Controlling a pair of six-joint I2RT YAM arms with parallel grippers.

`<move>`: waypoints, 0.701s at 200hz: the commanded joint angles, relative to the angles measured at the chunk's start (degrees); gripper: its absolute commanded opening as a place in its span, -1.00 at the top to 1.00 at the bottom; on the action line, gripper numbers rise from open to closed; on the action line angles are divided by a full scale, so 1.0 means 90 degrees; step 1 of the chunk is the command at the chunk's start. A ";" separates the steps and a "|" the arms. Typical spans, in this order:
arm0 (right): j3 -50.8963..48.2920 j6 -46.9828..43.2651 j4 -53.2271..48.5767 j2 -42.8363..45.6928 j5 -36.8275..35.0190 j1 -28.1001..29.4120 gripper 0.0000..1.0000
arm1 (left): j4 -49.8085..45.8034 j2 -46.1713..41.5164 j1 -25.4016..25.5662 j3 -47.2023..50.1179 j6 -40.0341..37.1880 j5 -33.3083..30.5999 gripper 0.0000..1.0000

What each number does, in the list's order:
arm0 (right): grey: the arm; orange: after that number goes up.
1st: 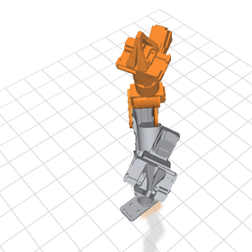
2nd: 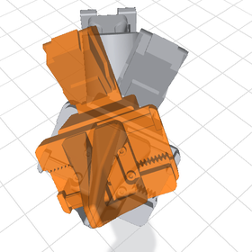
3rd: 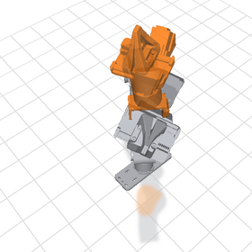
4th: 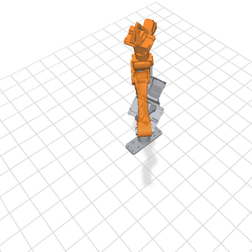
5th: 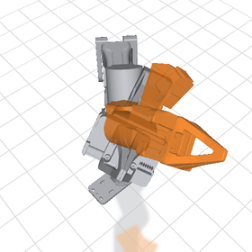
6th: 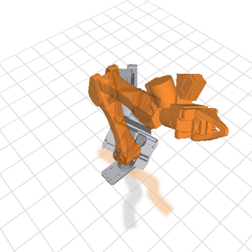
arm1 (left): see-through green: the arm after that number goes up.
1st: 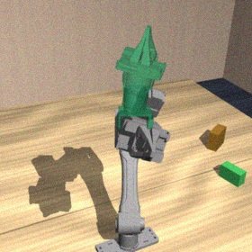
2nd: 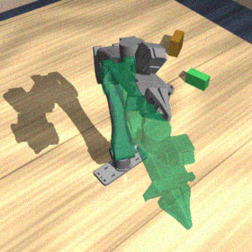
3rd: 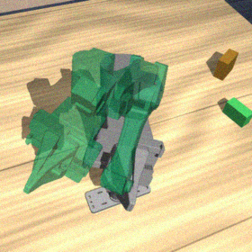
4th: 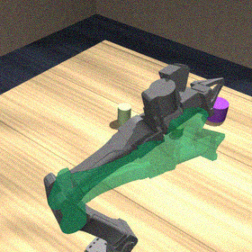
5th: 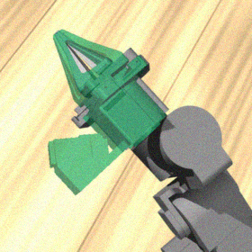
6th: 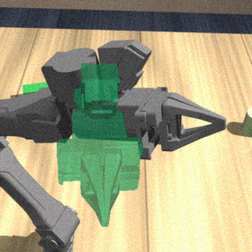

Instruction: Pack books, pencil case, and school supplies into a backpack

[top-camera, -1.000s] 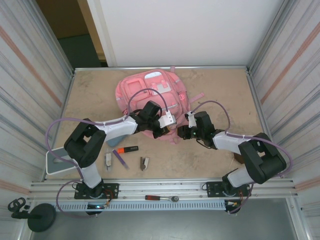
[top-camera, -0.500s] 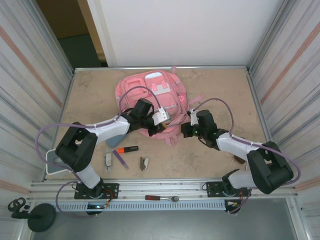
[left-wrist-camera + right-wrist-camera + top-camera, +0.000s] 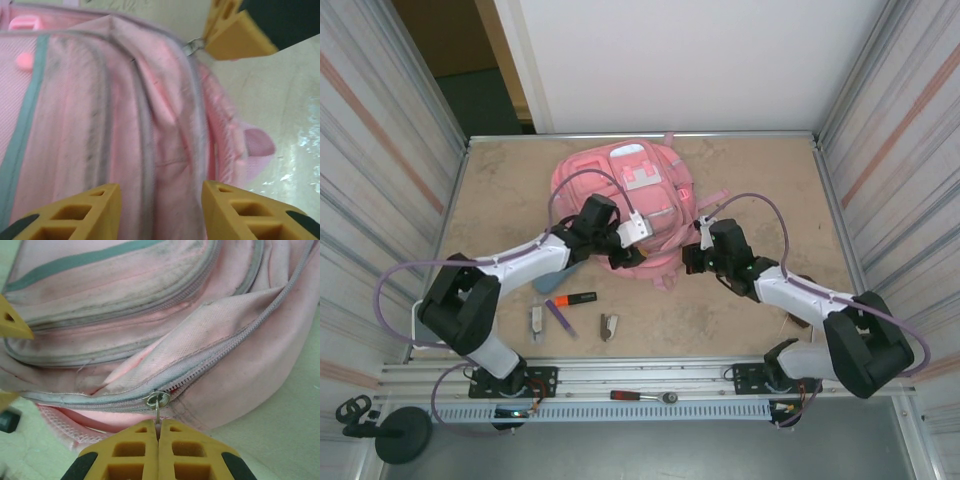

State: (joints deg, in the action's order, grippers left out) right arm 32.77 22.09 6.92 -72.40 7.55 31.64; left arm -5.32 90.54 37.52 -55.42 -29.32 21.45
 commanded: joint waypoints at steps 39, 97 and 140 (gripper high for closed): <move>-0.0048 0.0194 0.0042 0.0989 -0.0096 0.0287 1.00 | -0.0190 0.0490 0.0693 -0.0653 -0.0153 -0.0465 0.00; -0.0223 0.0070 -0.0124 0.1345 -0.0251 0.0357 1.00 | -0.0185 0.0885 0.0814 -0.1191 -0.0215 -0.0497 0.50; -0.0193 0.0036 -0.0955 0.1450 -0.0487 -0.0325 1.00 | -0.0014 0.0397 0.0668 -0.1143 -0.0633 0.0423 0.89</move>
State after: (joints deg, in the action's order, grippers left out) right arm 30.83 22.39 2.22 -62.22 5.78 32.80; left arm -6.59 98.26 44.62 -64.12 -31.70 19.77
